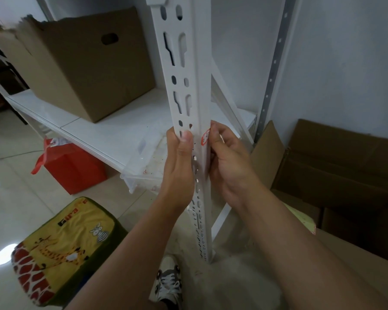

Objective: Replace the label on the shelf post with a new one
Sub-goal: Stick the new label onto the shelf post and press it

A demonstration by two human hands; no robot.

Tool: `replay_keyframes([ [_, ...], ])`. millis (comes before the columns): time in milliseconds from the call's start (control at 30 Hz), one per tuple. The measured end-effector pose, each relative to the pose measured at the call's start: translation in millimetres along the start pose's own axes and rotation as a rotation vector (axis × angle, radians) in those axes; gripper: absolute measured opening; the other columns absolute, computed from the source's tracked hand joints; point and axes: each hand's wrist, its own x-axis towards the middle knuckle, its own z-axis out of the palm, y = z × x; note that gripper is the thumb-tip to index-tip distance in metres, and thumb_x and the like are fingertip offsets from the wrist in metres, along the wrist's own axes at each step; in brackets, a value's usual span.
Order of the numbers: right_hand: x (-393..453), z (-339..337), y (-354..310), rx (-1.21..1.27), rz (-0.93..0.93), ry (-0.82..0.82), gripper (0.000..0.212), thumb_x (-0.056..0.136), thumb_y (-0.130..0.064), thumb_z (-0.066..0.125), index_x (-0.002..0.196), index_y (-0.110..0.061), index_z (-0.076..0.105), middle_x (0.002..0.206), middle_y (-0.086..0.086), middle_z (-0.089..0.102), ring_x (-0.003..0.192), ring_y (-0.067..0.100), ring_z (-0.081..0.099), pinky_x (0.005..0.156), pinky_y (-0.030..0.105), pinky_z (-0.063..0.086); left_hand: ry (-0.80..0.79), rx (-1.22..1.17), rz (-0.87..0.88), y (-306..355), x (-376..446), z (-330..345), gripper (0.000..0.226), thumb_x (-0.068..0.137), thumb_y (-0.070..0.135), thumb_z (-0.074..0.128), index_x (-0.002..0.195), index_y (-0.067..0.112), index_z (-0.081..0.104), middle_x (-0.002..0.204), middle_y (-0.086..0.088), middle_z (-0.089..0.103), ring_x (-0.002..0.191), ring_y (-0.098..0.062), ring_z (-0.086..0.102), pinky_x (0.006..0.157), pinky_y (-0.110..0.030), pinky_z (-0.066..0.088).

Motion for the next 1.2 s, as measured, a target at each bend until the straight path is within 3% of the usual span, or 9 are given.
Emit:
replay_keyframes([
  [100,-1.9,0.0,0.3,0.049,0.011,-0.02,0.036,0.097,-0.034,0.047,0.126,-0.013,0.055,0.115,0.007,0.07,0.104,0.02,0.068,0.088,0.035,0.055,-0.013,0.021,0.03,0.8,-1.0,0.4,0.017,0.101,0.031,0.038,0.105,0.015,0.043,0.085,0.01,0.054,0.074,0.006,0.057,0.067,-0.011,0.046],
  [233,-1.6,-0.4,-2.2,0.166,0.058,-0.066,0.044,0.094,-0.034,0.048,0.129,-0.008,0.053,0.119,0.012,0.067,0.11,0.023,0.065,0.091,0.034,0.054,-0.026,0.031,0.07,-1.1,1.3,0.5,0.026,0.094,0.035,0.039,0.111,0.015,0.042,0.099,0.005,0.056,0.09,0.003,0.058,0.078,-0.016,0.048],
  [467,6.4,-4.1,-8.3,0.254,0.127,-0.131,0.051,0.085,-0.028,0.059,0.128,-0.001,0.055,0.118,0.016,0.067,0.113,0.028,0.063,0.099,0.039,0.05,-0.031,0.012,0.08,-2.0,0.4,0.3,0.025,0.093,0.032,0.038,0.11,0.014,0.041,0.098,0.003,0.054,0.088,0.002,0.057,0.077,-0.015,0.047],
  [667,0.9,-4.4,-0.1,0.203,0.053,-0.148,0.053,0.089,-0.035,0.054,0.134,-0.007,0.048,0.126,0.015,0.063,0.116,0.027,0.062,0.098,0.042,0.05,-0.037,0.011,0.07,-2.4,1.9,-1.4,0.024,0.093,0.039,0.036,0.103,0.018,0.043,0.092,0.002,0.055,0.081,0.003,0.058,0.071,-0.014,0.048],
  [800,-2.7,-2.9,0.3,0.049,0.0,-0.078,0.052,0.081,-0.035,0.058,0.128,-0.014,0.051,0.112,0.003,0.072,0.103,0.02,0.069,0.084,0.034,0.057,-0.023,-0.002,0.053,-2.3,1.3,-0.6,0.034,0.09,0.051,0.035,0.104,0.021,0.044,0.096,0.002,0.058,0.088,-0.002,0.06,0.076,-0.018,0.049],
  [933,-3.4,-1.1,2.9,-0.087,-0.042,-0.024,0.052,0.076,-0.045,0.058,0.123,-0.024,0.054,0.108,-0.004,0.073,0.1,0.016,0.07,0.092,0.043,0.054,-0.016,0.001,0.042,-2.7,0.7,-0.5,0.033,0.093,0.044,0.034,0.109,0.017,0.044,0.1,0.001,0.059,0.091,-0.003,0.061,0.077,-0.018,0.049],
  [1200,-4.0,-5.7,5.0,-0.029,-0.044,-0.091,0.052,0.082,-0.038,0.057,0.131,-0.025,0.048,0.109,-0.005,0.072,0.102,0.017,0.069,0.084,0.037,0.057,-0.031,0.014,0.045,-1.8,1.1,-2.9,0.035,0.091,0.05,0.034,0.109,0.021,0.043,0.1,0.004,0.058,0.091,0.0,0.062,0.075,-0.015,0.05],
])
